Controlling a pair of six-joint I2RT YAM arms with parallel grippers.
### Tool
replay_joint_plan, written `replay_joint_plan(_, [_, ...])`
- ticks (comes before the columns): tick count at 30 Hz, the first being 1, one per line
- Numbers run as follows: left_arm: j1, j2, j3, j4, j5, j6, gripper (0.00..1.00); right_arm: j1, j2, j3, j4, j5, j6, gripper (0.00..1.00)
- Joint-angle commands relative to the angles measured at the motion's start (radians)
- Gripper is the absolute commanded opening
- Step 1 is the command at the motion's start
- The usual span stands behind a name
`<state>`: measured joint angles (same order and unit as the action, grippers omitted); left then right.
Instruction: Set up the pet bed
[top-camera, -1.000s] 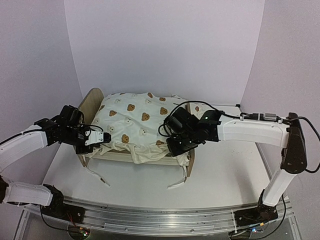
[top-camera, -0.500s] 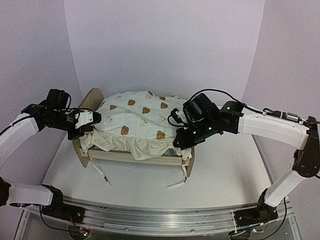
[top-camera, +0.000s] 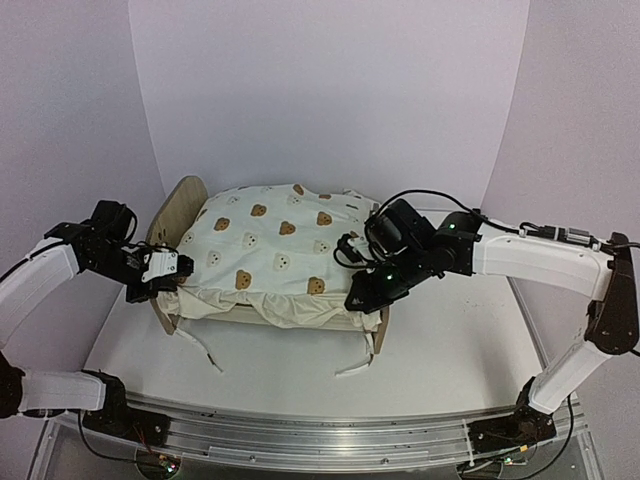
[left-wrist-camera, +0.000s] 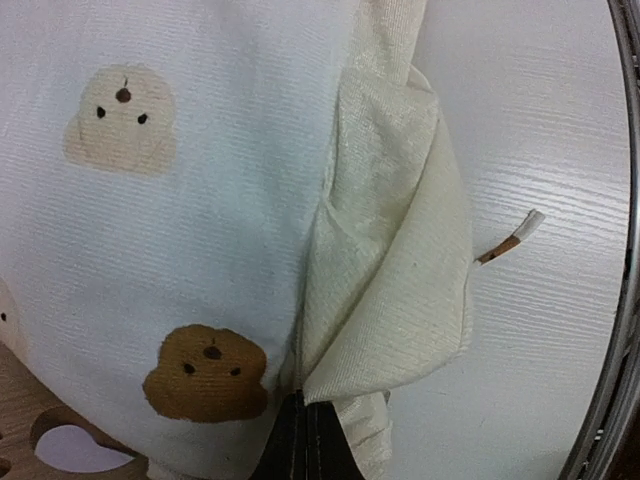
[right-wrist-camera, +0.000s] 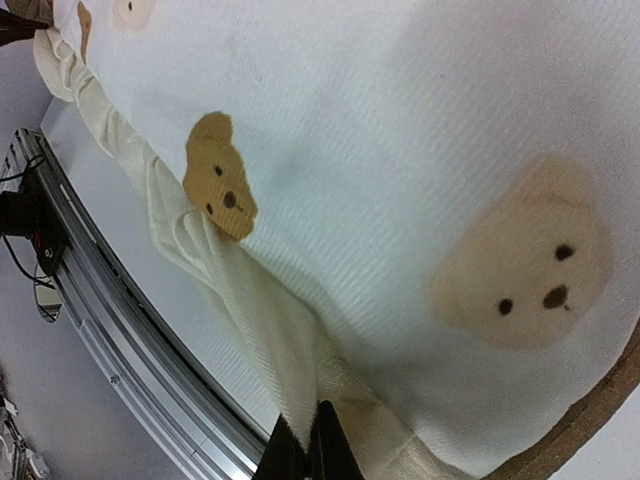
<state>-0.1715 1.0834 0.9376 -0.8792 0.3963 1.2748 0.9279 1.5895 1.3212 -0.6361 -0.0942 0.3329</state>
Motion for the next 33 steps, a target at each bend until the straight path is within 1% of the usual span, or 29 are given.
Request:
replay_joint_plan(1, [0.009, -0.044, -0.090, 0.152, -0.077, 0.081, 0.01, -0.007, 0.042, 0.019, -0.002, 0.007, 0.029, 0.00])
replay_joint_plan(2, [0.008, -0.051, -0.080, 0.161, -0.057, 0.075, 0.05, -0.007, 0.053, 0.028, 0.004, 0.009, 0.035, 0.00])
replay_joint_plan(3, [0.005, -0.056, -0.057, 0.151, -0.026, 0.067, 0.15, -0.007, 0.062, 0.036, 0.014, 0.010, 0.042, 0.00])
replay_joint_plan(5, [-0.001, -0.065, 0.009, 0.056, 0.094, 0.095, 0.35, -0.006, 0.075, 0.054, 0.039, 0.011, 0.060, 0.00])
replay_joint_plan(6, [-0.012, -0.073, 0.033, 0.013, 0.141, 0.115, 0.41, -0.006, 0.079, 0.062, 0.053, 0.014, 0.069, 0.00])
replay_joint_plan(8, [-0.044, -0.092, 0.062, -0.033, 0.215, 0.113, 0.49, -0.006, 0.081, 0.073, 0.073, 0.026, 0.084, 0.00])
replay_joint_plan(11, [-0.148, -0.115, 0.053, -0.017, 0.238, 0.035, 0.56, -0.006, 0.080, 0.084, 0.091, 0.051, 0.103, 0.00])
replay_joint_plan(14, [-0.303, -0.119, -0.008, 0.111, 0.149, -0.084, 0.58, -0.007, 0.072, 0.079, 0.113, 0.068, 0.116, 0.00])
replay_joint_plan(17, [-0.431, -0.075, -0.063, 0.238, 0.032, -0.117, 0.61, -0.006, 0.067, 0.074, 0.129, 0.089, 0.126, 0.00])
replay_joint_plan(19, [-0.479, -0.018, -0.092, 0.342, -0.047, -0.120, 0.62, -0.006, 0.067, 0.074, 0.137, 0.093, 0.130, 0.00])
replay_joint_plan(22, [-0.505, 0.065, -0.102, 0.451, -0.120, -0.108, 0.57, -0.006, 0.069, 0.069, 0.147, 0.091, 0.137, 0.00])
replay_joint_plan(25, [-0.508, 0.105, -0.102, 0.531, -0.159, -0.100, 0.53, -0.006, 0.063, 0.057, 0.162, 0.091, 0.142, 0.00])
replay_joint_plan(28, [-0.508, 0.115, -0.117, 0.574, -0.177, -0.075, 0.48, -0.006, 0.055, 0.036, 0.183, 0.080, 0.144, 0.00])
replay_joint_plan(31, [-0.508, 0.136, -0.130, 0.611, -0.196, -0.064, 0.42, -0.006, 0.046, 0.020, 0.197, 0.079, 0.141, 0.00])
replay_joint_plan(33, [-0.508, 0.144, -0.139, 0.614, -0.205, -0.044, 0.35, -0.007, 0.042, 0.015, 0.200, 0.083, 0.136, 0.00])
